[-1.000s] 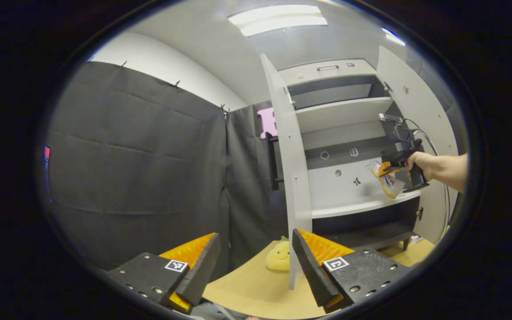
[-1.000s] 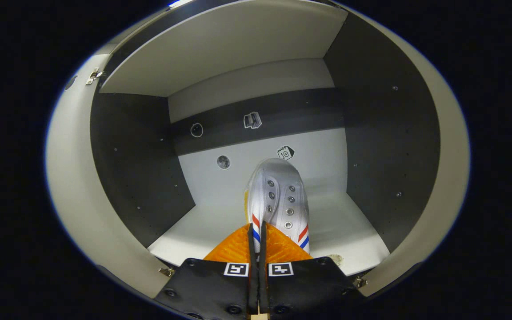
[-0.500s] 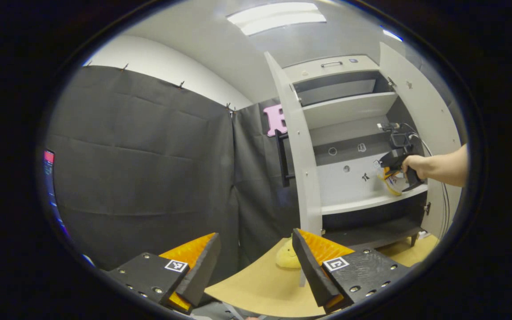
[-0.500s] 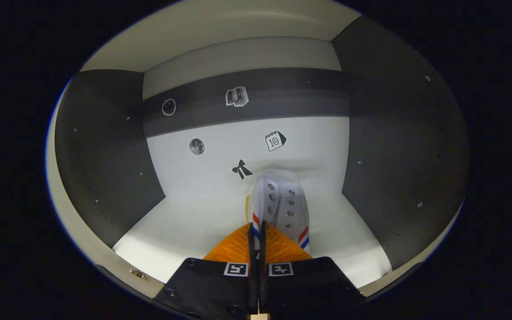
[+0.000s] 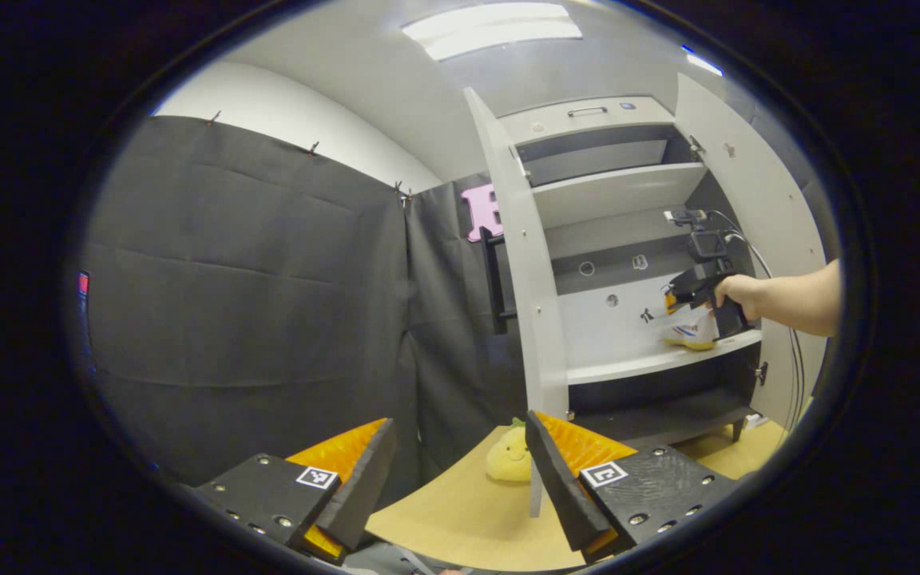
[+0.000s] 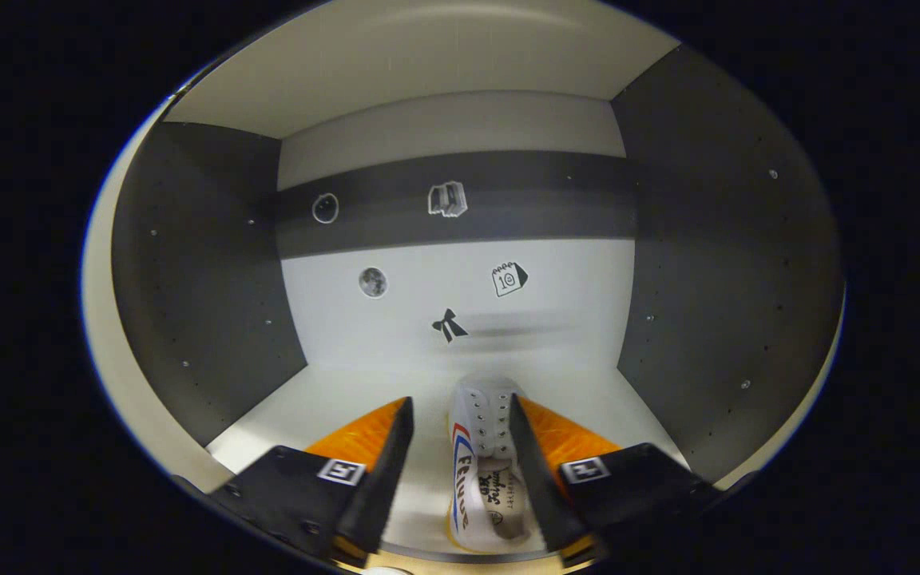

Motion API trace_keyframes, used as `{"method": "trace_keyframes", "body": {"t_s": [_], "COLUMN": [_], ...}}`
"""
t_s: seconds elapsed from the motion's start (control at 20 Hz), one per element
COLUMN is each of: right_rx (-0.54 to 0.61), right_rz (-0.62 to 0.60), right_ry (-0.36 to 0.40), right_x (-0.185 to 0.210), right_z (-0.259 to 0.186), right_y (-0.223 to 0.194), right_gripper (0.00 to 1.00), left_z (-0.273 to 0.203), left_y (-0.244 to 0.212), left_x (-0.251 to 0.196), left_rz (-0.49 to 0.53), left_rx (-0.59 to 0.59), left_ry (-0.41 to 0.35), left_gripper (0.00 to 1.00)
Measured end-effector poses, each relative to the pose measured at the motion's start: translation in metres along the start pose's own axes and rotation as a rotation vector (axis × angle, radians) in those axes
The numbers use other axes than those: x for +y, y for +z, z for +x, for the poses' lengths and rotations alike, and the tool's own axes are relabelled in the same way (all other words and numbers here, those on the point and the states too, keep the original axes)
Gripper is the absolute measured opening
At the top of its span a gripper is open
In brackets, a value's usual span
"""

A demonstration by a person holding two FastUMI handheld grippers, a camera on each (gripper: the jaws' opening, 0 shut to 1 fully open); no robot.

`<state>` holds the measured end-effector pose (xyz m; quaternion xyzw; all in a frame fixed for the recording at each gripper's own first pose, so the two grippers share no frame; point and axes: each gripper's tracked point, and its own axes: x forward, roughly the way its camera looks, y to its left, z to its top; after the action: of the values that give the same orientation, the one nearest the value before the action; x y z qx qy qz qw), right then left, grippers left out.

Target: Grab one shoe with the right hand and put it into the shoe cabinet, grab the other shoe with the left hand and put it into the shoe cabinet; then close the right door with the right hand and the left door with the left hand.

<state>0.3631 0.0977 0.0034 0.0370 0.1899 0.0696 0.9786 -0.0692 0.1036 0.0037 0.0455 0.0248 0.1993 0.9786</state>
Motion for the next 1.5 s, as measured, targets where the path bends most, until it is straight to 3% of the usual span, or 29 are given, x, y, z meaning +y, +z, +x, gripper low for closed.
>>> {"method": "trace_keyframes", "body": {"t_s": [0.05, 0.1, 0.35, 0.4, 0.9, 1.05, 1.25, 1.5], "right_rx": [-0.019, -0.040, -0.139, -0.158, -0.247, -0.244, -0.232, -0.252], "right_rz": [-0.002, 0.002, -0.012, -0.023, -0.108, -0.102, -0.096, -0.105], "right_ry": [0.014, 0.019, 0.023, 0.020, -0.039, -0.052, -0.074, -0.094], "right_x": [0.002, 0.003, -0.003, -0.005, -0.033, -0.040, -0.050, -0.054], "right_z": [-0.010, -0.020, -0.082, -0.094, -0.196, -0.220, -0.253, -0.296], "right_y": [0.003, 0.006, 0.009, 0.007, -0.022, -0.037, -0.061, -0.086], "right_gripper": [0.92, 1.00, 1.00, 0.96, 1.00, 0.96, 1.00, 0.96], "left_z": [0.002, 0.005, 0.022, 0.022, 0.040, 0.048, 0.057, 0.061], "left_y": [-0.001, 0.000, -0.003, -0.003, -0.015, -0.030, -0.056, -0.113], "left_x": [-0.004, -0.010, -0.048, -0.056, -0.133, -0.149, -0.172, -0.194], "left_rz": [-0.002, -0.004, -0.026, -0.027, -0.053, -0.077, -0.103, -0.094], "left_rx": [-0.001, -0.001, 0.015, 0.015, 0.065, 0.100, 0.157, 0.287], "left_ry": [-0.017, -0.036, -0.158, -0.181, -0.415, -0.457, -0.517, -0.572], "left_gripper": [0.94, 0.94, 0.94, 0.94, 0.94, 0.94, 0.94, 0.94]}}
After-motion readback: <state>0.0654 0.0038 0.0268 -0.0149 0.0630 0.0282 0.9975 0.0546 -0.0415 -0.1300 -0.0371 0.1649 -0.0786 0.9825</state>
